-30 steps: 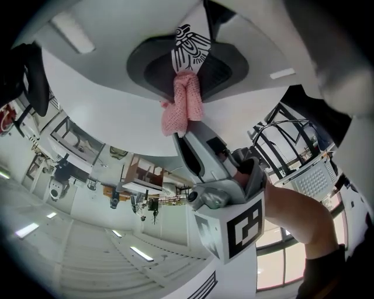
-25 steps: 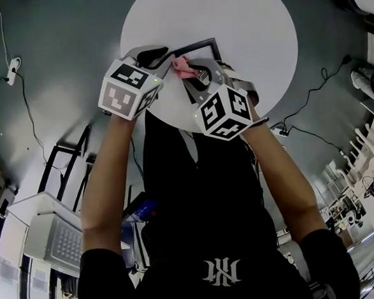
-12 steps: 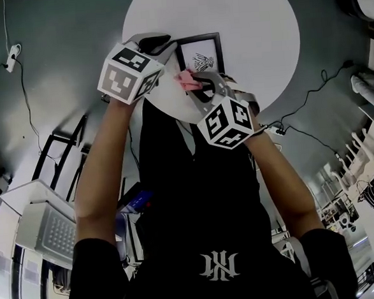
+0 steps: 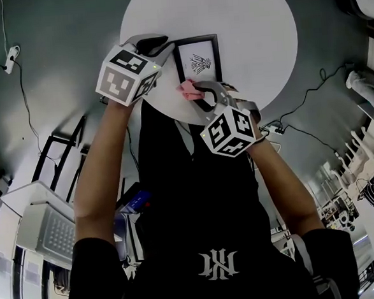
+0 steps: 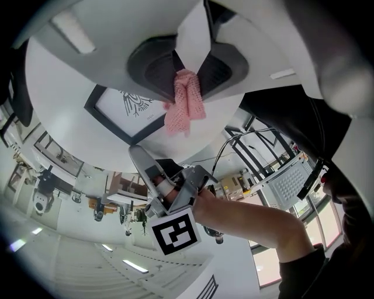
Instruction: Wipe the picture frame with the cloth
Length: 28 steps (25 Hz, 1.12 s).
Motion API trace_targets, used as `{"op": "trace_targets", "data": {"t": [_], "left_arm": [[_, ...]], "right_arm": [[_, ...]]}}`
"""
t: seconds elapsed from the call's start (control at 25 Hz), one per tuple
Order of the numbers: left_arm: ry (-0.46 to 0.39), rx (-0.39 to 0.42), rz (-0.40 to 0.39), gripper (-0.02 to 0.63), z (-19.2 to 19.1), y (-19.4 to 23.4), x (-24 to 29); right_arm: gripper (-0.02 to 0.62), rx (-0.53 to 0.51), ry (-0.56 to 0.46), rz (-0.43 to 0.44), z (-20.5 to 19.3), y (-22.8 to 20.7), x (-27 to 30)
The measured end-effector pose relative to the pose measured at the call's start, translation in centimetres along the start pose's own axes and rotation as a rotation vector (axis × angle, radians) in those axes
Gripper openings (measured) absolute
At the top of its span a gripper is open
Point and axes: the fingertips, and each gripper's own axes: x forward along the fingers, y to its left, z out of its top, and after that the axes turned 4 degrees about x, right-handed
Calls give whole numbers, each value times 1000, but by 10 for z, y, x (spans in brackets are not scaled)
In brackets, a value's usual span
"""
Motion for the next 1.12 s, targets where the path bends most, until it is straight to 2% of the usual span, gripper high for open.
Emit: {"op": "trace_targets", "data": {"t": [0.32, 0.44, 0.56, 0.68, 0.88, 1.12], "left_arm": [[2, 3, 3, 60, -1, 0, 1], [-1, 3, 4, 60, 0, 1, 1], [-3, 0, 6, 58, 0, 2, 2], [-1, 3, 8, 58, 2, 1, 1], [5, 0, 13, 58, 2, 2, 2], [2, -1, 18, 57, 2, 1, 3]], "right_arm": [[77, -28, 31, 65, -13, 24, -7], [77, 0, -51, 0, 6, -2, -20], [77, 53, -145, -114, 35, -54, -27], [78, 70, -182, -194, 58, -98, -24], [78, 58, -118, -205, 58, -124, 5], [79, 42, -100, -199, 50, -116, 9]]}}
